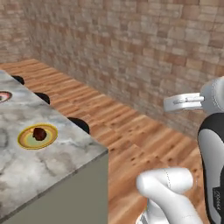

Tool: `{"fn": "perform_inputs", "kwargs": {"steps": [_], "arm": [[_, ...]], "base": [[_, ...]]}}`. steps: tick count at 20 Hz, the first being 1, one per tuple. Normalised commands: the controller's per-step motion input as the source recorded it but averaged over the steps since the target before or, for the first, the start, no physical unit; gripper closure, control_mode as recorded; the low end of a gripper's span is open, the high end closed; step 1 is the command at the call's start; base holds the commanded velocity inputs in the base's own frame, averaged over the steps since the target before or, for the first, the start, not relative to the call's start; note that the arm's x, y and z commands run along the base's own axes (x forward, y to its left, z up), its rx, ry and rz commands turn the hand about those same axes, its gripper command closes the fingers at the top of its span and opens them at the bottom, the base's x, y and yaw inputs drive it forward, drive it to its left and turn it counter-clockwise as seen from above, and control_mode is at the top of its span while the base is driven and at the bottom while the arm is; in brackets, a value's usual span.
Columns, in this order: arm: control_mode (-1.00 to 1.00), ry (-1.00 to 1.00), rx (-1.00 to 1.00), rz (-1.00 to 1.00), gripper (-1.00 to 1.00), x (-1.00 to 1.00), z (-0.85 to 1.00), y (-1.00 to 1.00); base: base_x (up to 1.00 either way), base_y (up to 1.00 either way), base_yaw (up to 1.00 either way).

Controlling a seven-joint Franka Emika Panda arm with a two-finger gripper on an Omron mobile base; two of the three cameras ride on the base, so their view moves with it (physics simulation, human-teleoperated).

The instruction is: Transport the steak and lime to the fridge. Place the steak on the rack containing meat and place the lime on the rack containing the vegetable, ensuring meats and vegetables are on different racks.

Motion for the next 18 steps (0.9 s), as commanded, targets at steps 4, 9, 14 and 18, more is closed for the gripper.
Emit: {"fn": "perform_inputs", "kwargs": {"steps": [4,9,14,18], "arm": [[1.00,0.00,0.00,0.00,-1.00,0.00,0.00,0.00],[1.00,0.00,0.00,0.00,-1.00,0.00,0.00,0.00],[1.00,0.00,0.00,0.00,-1.00,0.00,0.00,0.00],[1.00,0.00,0.00,0.00,-1.00,0.00,0.00,0.00]], "base": [[0.77,-0.09,0.54],[0.28,0.35,0.48],[-0.20,0.46,0.38],[-0.03,0.08,0.25]]}}
